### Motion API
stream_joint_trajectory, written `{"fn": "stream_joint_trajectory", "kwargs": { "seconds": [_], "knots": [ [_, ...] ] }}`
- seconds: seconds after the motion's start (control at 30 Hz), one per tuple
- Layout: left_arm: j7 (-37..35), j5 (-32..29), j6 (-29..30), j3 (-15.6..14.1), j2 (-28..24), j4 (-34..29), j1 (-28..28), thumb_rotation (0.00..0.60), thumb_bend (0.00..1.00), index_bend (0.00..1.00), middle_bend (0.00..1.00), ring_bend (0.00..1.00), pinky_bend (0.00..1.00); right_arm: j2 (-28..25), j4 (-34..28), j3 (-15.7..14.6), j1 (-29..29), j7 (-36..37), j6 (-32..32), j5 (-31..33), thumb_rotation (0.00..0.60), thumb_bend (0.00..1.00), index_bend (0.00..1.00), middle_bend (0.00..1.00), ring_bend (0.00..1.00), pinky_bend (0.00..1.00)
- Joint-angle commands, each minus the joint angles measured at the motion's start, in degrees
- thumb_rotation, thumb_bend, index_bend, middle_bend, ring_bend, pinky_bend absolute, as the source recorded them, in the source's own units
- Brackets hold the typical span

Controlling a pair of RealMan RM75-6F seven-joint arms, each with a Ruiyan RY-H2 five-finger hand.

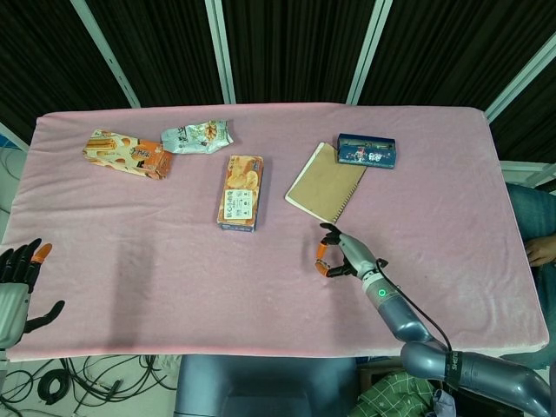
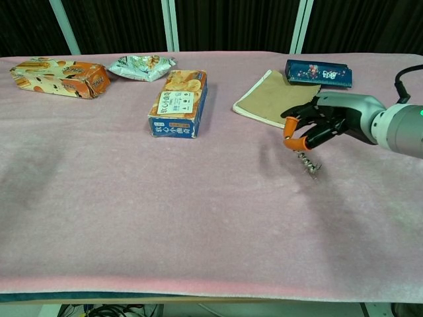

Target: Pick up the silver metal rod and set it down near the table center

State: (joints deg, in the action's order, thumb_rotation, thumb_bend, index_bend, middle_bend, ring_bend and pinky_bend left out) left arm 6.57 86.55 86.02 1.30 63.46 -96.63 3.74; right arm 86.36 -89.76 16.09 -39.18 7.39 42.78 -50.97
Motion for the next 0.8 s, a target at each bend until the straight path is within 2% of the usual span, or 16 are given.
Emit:
{"fn": "stream_joint_trajectory", "kwargs": {
  "seconds": [0.03, 0.47, 0.8],
  "knots": [
    [-0.15, 0.07, 0.06, -0.02, -0.07, -0.03, -0.04, 0.600, 0.22, 0.07, 0.00, 0.00, 0.00, 1.37, -1.41, -0.78, -1.20, -2.70, 1.54, 0.88, 0.600, 0.36, 0.65, 0.05, 0.13, 0.17],
    [-1.36, 0.41, 0.41, -0.03, -0.52, 0.03, -0.17, 0.600, 0.22, 0.07, 0.00, 0.00, 0.00, 8.51, 0.12, -1.41, -5.79, -11.17, 4.82, 7.41, 0.600, 0.36, 0.65, 0.05, 0.13, 0.17],
    [-1.72, 0.42, 0.03, -0.12, -0.56, 0.15, -0.04, 0.600, 0.22, 0.07, 0.00, 0.00, 0.00, 11.85, 3.23, -2.82, -8.03, -17.06, 7.02, 7.82, 0.600, 0.36, 0.65, 0.05, 0.13, 0.17]
  ]
}}
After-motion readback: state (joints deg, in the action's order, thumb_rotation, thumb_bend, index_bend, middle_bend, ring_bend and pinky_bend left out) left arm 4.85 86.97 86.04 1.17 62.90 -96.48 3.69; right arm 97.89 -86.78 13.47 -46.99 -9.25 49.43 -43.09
